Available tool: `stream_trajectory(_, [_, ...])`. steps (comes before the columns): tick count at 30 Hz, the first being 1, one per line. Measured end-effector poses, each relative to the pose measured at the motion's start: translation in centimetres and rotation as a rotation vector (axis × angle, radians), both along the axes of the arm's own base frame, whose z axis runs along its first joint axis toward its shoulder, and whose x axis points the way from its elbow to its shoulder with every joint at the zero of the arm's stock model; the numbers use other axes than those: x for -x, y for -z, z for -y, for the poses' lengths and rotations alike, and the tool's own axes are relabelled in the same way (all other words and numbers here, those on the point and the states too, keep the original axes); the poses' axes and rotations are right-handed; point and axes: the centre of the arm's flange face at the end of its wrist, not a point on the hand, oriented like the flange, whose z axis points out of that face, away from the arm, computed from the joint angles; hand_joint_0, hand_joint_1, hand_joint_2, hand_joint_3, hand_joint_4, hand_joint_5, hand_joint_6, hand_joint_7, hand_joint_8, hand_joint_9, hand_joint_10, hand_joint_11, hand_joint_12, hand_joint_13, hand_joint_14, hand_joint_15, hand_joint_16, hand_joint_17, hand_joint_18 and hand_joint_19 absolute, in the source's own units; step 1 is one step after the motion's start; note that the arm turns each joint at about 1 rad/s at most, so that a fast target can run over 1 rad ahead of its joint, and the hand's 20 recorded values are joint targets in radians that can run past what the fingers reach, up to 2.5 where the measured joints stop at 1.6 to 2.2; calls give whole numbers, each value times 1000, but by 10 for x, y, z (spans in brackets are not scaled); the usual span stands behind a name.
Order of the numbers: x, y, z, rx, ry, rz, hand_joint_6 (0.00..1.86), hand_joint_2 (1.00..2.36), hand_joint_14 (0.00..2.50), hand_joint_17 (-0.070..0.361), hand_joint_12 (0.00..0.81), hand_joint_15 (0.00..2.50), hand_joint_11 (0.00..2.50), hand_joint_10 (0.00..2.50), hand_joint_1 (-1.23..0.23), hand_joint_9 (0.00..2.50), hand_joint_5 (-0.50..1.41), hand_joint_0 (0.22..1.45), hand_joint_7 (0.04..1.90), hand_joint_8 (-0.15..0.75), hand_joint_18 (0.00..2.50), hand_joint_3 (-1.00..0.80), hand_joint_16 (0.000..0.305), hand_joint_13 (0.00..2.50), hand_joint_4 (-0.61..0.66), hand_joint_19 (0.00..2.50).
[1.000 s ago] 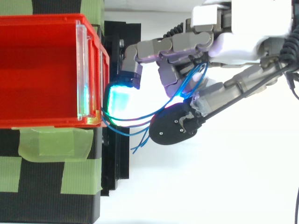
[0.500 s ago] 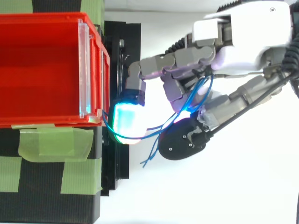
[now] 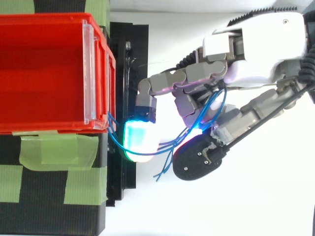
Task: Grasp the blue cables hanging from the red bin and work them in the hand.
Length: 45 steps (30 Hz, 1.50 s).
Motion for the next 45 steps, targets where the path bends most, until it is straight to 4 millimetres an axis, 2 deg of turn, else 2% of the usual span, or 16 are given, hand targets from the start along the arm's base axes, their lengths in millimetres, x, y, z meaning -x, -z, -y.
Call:
stream_trajectory(10, [0,0,-1,-8,0,-2,6,1007,2500,105,439,1478,1845,2500,-717,337,161,867,1261,383,1013,-836,47,522,231,1438])
stream_trajectory(18, [0,0,0,-12,0,-2,2,1000,2500,105,434,1480,1850,2500,-679,488,272,844,1327,387,1185,-998,47,666,253,1327])
stream_trajectory(27, [0,0,-1,-12,0,-1,106,1000,2500,104,424,1519,1906,2500,-676,689,417,854,1342,379,1343,-1000,46,815,232,1261])
stream_trajectory(30, [0,0,-1,-12,0,-1,105,1002,2500,99,421,1525,1922,2500,-673,740,457,890,1358,371,1383,-951,44,857,217,1300])
stream_trajectory(45, [-1,0,1,-7,12,-1,87,1001,2500,103,425,1529,1926,2500,-656,757,475,886,1365,373,1409,-973,46,875,208,1291])
